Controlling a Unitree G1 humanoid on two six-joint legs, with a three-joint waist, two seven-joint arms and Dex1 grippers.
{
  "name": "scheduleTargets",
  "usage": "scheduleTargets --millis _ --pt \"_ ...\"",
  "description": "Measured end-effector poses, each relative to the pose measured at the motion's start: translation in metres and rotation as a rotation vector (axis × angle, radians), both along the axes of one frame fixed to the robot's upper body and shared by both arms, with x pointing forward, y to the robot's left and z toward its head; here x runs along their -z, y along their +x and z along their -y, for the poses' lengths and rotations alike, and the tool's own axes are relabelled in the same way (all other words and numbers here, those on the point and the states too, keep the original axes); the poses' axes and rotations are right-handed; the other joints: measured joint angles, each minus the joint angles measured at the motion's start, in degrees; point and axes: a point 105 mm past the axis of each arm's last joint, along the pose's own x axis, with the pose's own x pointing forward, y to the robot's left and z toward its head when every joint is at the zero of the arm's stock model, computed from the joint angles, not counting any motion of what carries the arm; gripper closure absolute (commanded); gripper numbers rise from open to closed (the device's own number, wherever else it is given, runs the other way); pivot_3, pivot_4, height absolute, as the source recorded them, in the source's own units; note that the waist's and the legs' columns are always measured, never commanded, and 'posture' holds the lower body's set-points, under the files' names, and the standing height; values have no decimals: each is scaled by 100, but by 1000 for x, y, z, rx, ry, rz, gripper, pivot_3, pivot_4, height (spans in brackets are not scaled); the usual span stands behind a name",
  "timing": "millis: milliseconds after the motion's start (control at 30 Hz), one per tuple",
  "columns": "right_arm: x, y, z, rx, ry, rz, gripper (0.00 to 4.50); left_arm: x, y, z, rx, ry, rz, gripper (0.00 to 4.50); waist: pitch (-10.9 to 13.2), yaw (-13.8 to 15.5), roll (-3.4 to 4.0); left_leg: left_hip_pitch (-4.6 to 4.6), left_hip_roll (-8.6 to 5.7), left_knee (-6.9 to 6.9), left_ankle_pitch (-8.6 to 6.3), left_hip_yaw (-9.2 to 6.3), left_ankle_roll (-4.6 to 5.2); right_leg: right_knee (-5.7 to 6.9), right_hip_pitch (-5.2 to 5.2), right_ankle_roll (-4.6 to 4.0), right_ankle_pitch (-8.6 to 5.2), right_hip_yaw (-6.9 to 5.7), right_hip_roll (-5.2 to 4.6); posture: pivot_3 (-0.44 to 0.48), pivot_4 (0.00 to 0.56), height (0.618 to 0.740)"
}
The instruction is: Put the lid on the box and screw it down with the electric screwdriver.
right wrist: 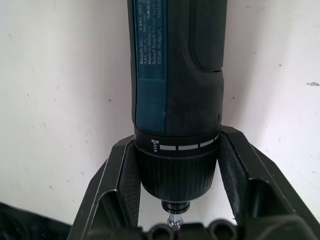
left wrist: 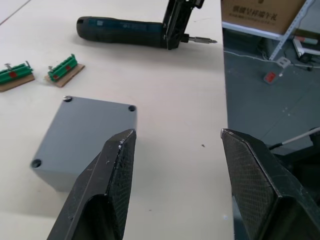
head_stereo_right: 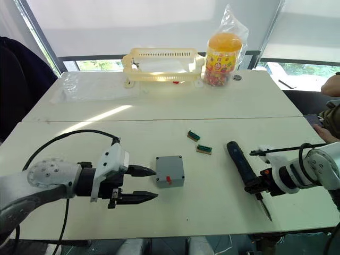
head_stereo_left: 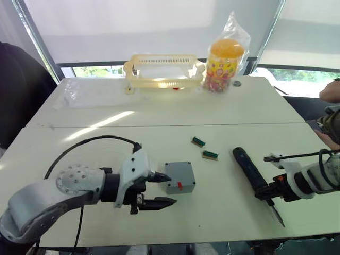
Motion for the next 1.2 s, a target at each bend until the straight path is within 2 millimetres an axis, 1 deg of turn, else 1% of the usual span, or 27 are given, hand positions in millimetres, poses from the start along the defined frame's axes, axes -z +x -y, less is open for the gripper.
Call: scheduleTargets --millis 67,167,200,233,300,367,433,467,500,567,633,667,700,733,800,833,900,1000,1100,1200 --pt "-3 7 3 59 25 49 2728 0 11 -7 -10 -11 -3 1736 4 -1 6 -3 0 13 0 7 1 2 -1 -3 2 6 0 0 150 740" --pt "-27 17 16 153 46 174 2728 -5 30 -16 -28 -38 -4 1736 35 61 76 -35 -8 22 -1 9 2 3 -23 1 3 9 -5 0 150 740" --pt "-38 18 18 168 65 219 2728 -7 34 -18 -27 -48 -5 1736 35 69 82 -49 -8 22 -2 7 5 5 -35 8 3 8 -5 0 150 740" --pt "-53 21 20 189 83 290 2728 -10 41 -21 -22 -63 -6 1736 35 72 83 -68 -7 23 -3 2 7 9 -54 28 12 6 -1 0 150 740" --pt "-92 35 21 234 127 483 2728 -18 56 -26 -24 -92 -2 1736 38 38 89 -102 -4 33 -2 3 8 21 -94 60 31 7 5 0 150 740" --pt "-133 48 10 246 187 743 2728 -27 68 -25 -6 -128 13 1736 40 -17 92 -98 4 32 -5 5 13 21 -96 61 33 8 14 0 150 740" --pt "-170 53 -13 230 279 1030 2728 -30 75 -20 30 -133 25 1736 38 -45 90 -94 11 26 -9 0 20 22 -94 60 33 8 23 0 150 740" --pt "-181 53 -26 219 333 1137 2728 -29 77 -19 43 -134 19 1736 38 -58 91 -94 13 20 -10 -2 21 22 -95 60 33 8 25 0 150 740" --pt "-186 53 -36 207 370 1201 2728 -26 79 -17 51 -130 8 1736 40 -65 94 -97 13 18 -10 -4 21 24 -99 60 33 8 25 0 150 740" --pt "-187 54 -51 195 406 1291 2728 -22 82 -16 57 -127 -11 1736 40 -78 95 -100 10 15 -10 -4 21 23 -101 61 33 8 18 0 150 740" --pt "-181 56 -63 190 442 1403 2728 -18 86 -17 41 -126 -14 1736 38 -79 92 -101 4 16 -10 -4 21 21 -100 63 34 8 13 0 150 740" --pt "-176 57 -75 160 472 1425 2728 -15 89 -16 34 -124 -10 1736 43 -94 99 -101 0 17 -10 0 21 24 -102 66 35 9 6 0 150 740" --pt "-172 58 -87 135 525 1439 2728 -14 90 -15 30 -119 -2 1736 43 -108 99 -100 -1 20 -10 2 21 26 -102 67 36 10 5 0 150 740" --pt "-171 57 -105 111 629 1452 2728 -12 91 -9 33 -127 11 1736 43 -133 101 -99 1 23 -10 2 20 31 -103 68 37 11 4 0 150 740" --pt "-172 53 -129 42 762 1456 2728 -7 87 3 51 -137 30 1736 43 -138 102 -96 2 27 -10 0 20 39 -102 67 37 11 4 0 150 740" --pt "-172 51 -136 13 792 1457 2728 -4 85 5 54 -137 33 1736 44 -136 102 -97 3 27 -10 0 20 40 -103 67 37 11 4 0 150 740" --pt "-168 46 -143 -26 806 1459 2728 6 82 6 38 -120 28 1736 43 -120 102 -97 2 26 -10 -6 20 42 -103 66 36 10 4 0 150 740" --pt "-149 43 -149 -50 765 1426 2728 20 76 7 26 -99 10 1736 43 -104 102 -97 1 29 -10 -6 20 42 -102 66 37 10 3 0 150 740" --pt "-130 40 -161 -90 736 1383 2728 26 70 8 31 -82 34 1736 43 -111 102 -95 1 31 -10 -5 20 44 -102 66 36 10 4 0 150 740" --pt "-123 35 -165 -123 704 1385 2728 30 70 7 16 -74 50 1736 43 -112 103 -95 1 31 -10 -6 20 44 -102 66 36 10 6 0 150 740"
